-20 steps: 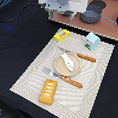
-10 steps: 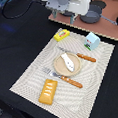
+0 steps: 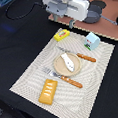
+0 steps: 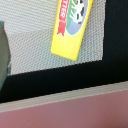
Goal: Interact with the objects in diverse but meaningful ways.
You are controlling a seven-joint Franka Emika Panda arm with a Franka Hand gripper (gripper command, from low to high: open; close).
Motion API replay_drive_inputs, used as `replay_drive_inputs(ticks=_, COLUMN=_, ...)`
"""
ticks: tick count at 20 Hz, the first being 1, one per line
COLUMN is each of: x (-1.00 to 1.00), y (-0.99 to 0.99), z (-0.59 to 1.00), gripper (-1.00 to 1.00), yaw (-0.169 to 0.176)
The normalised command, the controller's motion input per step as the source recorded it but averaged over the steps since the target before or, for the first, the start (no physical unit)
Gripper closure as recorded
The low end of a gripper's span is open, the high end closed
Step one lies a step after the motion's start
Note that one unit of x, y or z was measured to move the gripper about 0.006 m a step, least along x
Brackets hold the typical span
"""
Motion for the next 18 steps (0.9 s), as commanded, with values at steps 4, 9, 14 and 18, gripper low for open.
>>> replay_drive_inputs(ticks=4, x=0.00, y=0.07, z=-0.30, gripper=-1.00, yaw=-0.056)
replay_drive_inputs(ticks=9, x=0.00, y=0.11, z=-0.32, gripper=-1.00, yaw=-0.046)
replay_drive_inputs(ticks=14, x=0.00, y=0.13, z=-0.42, gripper=-1.00, yaw=-0.033)
replay_drive_inputs(ticks=18, x=0.00, y=0.14, z=-0.43, gripper=-1.00, yaw=-0.027)
